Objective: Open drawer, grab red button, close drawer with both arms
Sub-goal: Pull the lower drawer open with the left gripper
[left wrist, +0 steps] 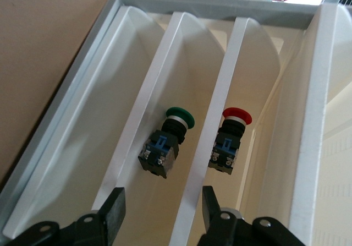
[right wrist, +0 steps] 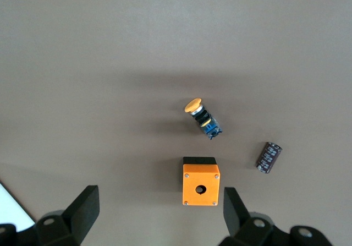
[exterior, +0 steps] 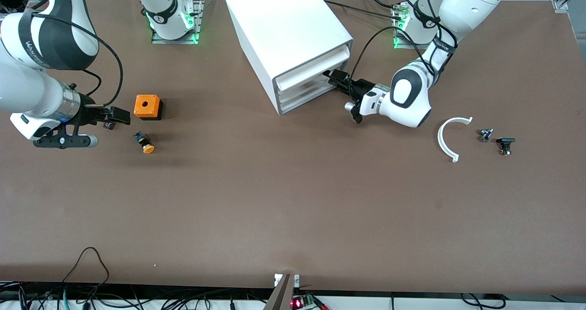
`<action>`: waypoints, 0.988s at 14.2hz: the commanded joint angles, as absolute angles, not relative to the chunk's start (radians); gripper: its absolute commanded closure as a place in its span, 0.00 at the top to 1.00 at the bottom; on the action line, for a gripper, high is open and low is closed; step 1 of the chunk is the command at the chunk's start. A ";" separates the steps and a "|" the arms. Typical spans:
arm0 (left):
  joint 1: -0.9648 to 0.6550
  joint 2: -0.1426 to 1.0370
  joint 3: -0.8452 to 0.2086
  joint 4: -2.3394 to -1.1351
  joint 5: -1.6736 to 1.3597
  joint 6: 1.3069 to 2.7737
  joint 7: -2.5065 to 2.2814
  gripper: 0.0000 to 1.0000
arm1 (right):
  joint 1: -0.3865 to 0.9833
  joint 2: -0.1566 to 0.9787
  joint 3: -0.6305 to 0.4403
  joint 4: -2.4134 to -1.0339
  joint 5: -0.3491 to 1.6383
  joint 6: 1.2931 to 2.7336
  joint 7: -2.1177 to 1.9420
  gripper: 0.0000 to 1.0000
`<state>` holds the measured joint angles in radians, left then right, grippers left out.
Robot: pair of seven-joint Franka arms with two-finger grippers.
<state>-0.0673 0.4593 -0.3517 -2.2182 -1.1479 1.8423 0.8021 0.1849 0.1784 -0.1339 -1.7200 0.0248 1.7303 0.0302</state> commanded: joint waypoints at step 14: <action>-0.017 0.425 -0.272 -2.189 -1.158 1.864 0.801 0.00 | 0.199 0.190 -0.135 -1.684 0.080 1.726 0.003 1.00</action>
